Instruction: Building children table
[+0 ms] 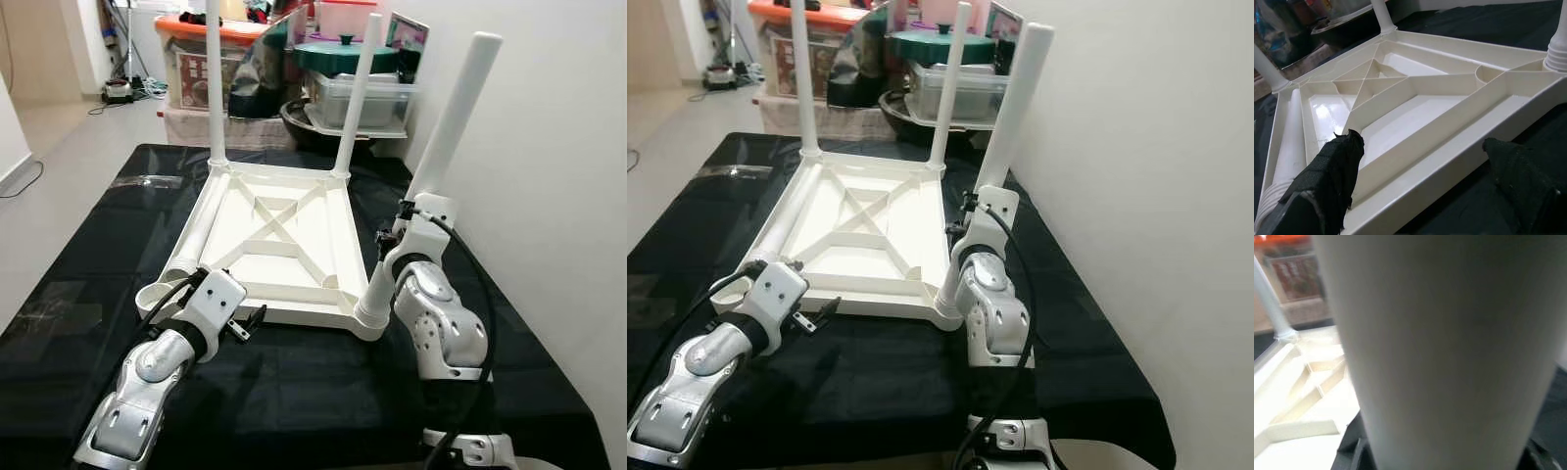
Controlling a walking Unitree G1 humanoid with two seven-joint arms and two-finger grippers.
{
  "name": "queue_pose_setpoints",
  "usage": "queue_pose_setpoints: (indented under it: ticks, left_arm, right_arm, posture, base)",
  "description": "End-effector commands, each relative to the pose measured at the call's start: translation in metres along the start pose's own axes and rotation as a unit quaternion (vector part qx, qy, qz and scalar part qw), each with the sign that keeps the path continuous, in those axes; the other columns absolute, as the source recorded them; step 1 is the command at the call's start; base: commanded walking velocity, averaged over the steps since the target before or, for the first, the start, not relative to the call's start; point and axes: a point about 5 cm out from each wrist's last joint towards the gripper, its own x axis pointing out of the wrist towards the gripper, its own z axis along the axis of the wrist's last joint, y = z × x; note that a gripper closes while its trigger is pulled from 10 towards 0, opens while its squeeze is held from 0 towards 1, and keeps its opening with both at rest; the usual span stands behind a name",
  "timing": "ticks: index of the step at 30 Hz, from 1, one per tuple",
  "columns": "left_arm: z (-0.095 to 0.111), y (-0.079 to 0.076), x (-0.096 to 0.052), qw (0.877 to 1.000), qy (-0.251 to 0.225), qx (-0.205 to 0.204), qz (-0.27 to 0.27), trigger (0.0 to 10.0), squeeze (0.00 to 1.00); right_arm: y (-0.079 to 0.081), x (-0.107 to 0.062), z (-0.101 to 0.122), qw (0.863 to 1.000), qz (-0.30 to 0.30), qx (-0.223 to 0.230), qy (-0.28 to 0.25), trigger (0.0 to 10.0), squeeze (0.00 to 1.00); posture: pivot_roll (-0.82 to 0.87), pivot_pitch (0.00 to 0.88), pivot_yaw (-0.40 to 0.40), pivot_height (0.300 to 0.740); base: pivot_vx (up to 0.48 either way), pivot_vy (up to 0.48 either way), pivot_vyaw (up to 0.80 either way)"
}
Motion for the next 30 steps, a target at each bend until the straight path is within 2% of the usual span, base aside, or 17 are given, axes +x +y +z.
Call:
queue_pose_setpoints:
  ticks: [1,4,7,8,14,15,17,18,19,21,22,24,26,27,28,29,30]
  left_arm:
    - [-0.002,-0.001,0.0,1.0,0.004,-0.001,0.001,10.0,0.0]
    - [-0.003,-0.004,0.0,1.0,0.005,-0.006,0.002,10.0,0.0]
    - [-0.004,-0.004,-0.001,1.0,0.006,-0.007,0.002,10.0,0.0]
    - [-0.004,-0.003,-0.001,1.0,0.007,-0.005,0.003,10.0,0.0]
    - [-0.005,0.0,-0.001,1.0,0.009,-0.003,0.005,10.0,0.0]
    - [-0.005,0.0,-0.001,1.0,0.008,-0.003,0.005,10.0,0.0]
    - [-0.004,-0.002,0.001,1.0,0.005,-0.003,0.003,10.0,0.0]
    - [-0.004,-0.002,0.001,1.0,0.005,-0.003,0.003,10.0,0.0]
    - [-0.004,-0.003,0.001,1.0,0.005,-0.003,0.002,10.0,0.0]
    - [-0.004,-0.004,0.002,1.0,0.004,-0.003,0.001,10.0,0.0]
    - [-0.004,-0.005,0.003,1.0,0.003,-0.003,0.0,10.0,0.0]
    - [-0.004,-0.005,0.003,1.0,0.003,-0.003,0.0,10.0,0.0]
    - [-0.004,-0.005,0.003,1.0,0.002,-0.003,0.001,10.0,0.0]
    - [-0.004,-0.005,0.003,1.0,0.002,-0.003,0.001,10.0,0.0]
    - [-0.004,-0.006,0.003,1.0,0.001,-0.004,0.001,10.0,0.0]
    - [-0.004,-0.006,0.003,1.0,0.001,-0.004,0.001,10.0,0.0]
    - [-0.003,-0.007,0.003,1.0,0.001,-0.004,0.001,10.0,0.0]
  right_arm:
    - [-0.015,0.002,-0.044,0.992,-0.036,0.013,0.121,10.0,1.0]
    - [-0.016,0.001,-0.024,0.997,0.008,-0.012,0.077,10.0,1.0]
    - [-0.015,0.002,-0.016,0.998,0.016,-0.012,0.065,10.0,1.0]
    - [-0.015,0.003,-0.008,0.998,0.023,-0.02,0.054,10.0,0.0]
    - [-0.013,0.004,0.002,0.997,0.05,-0.038,0.043,10.0,0.0]
    - [-0.01,0.003,0.007,0.996,0.079,-0.038,0.026,10.0,0.0]
    - [0.0,0.0,0.033,0.971,0.226,-0.063,-0.047,10.0,0.0]
    - [0.0,0.0,0.033,0.971,0.226,-0.063,-0.047,10.0,0.0]
    - [0.001,-0.002,0.042,0.956,0.274,-0.078,-0.066,10.0,0.0]
    - [-0.005,-0.004,0.049,0.914,0.37,-0.14,-0.088,10.0,0.0]
    - [-0.01,-0.002,0.047,0.9,0.392,-0.172,-0.085,10.0,0.0]
    - [-0.01,-0.002,0.047,0.9,0.392,-0.172,-0.085,10.0,0.0]
    - [-0.015,0.0,0.042,0.875,0.436,-0.201,-0.063,10.0,0.0]
    - [-0.015,0.0,0.042,0.875,0.436,-0.201,-0.063,10.0,0.0]
    - [-0.014,-0.001,0.039,0.855,0.472,-0.208,-0.051,10.0,0.0]
    - [-0.014,-0.001,0.039,0.855,0.472,-0.208,-0.051,10.0,0.0]
    - [-0.012,-0.002,0.037,0.835,0.507,-0.209,-0.038,10.0,0.0]
  posture:
    - [0.07,0.0,-0.11,0.74]
    - [0.08,0.0,-0.111,0.74]
    - [0.08,0.0,-0.111,0.74]
    - [0.08,0.0,-0.112,0.74]
    - [0.08,0.0,-0.114,0.74]
    - [0.08,0.0,-0.114,0.74]
    - [0.07,0.0,-0.113,0.74]
    - [0.07,0.0,-0.113,0.74]
    - [0.07,0.0,-0.114,0.74]
    - [0.07,0.0,-0.117,0.74]
    - [0.08,0.0,-0.124,0.74]
    - [0.08,0.0,-0.124,0.74]
    - [0.08,0.0,-0.131,0.74]
    - [0.08,0.0,-0.131,0.74]
    - [0.09,0.0,-0.135,0.74]
    - [0.09,0.0,-0.135,0.74]
    - [0.1,0.0,-0.143,0.74]
  base:
    - [0.0,0.0,0.0]
    - [0.0,0.0,0.0]
    - [0.0,0.0,0.0]
    - [0.0,0.0,0.0]
    - [0.0,0.0,0.0]
    - [0.0,0.0,0.0]
    - [0.0,0.0,0.0]
    - [0.0,0.0,0.0]
    - [0.0,0.0,0.0]
    - [0.0,0.0,0.0]
    - [0.0,0.0,0.0]
    - [0.0,0.0,0.0]
    - [0.0,0.0,0.0]
    - [0.0,0.0,0.0]
    - [0.0,0.0,0.0]
    - [0.0,0.0,0.0]
    - [0.0,0.0,0.0]
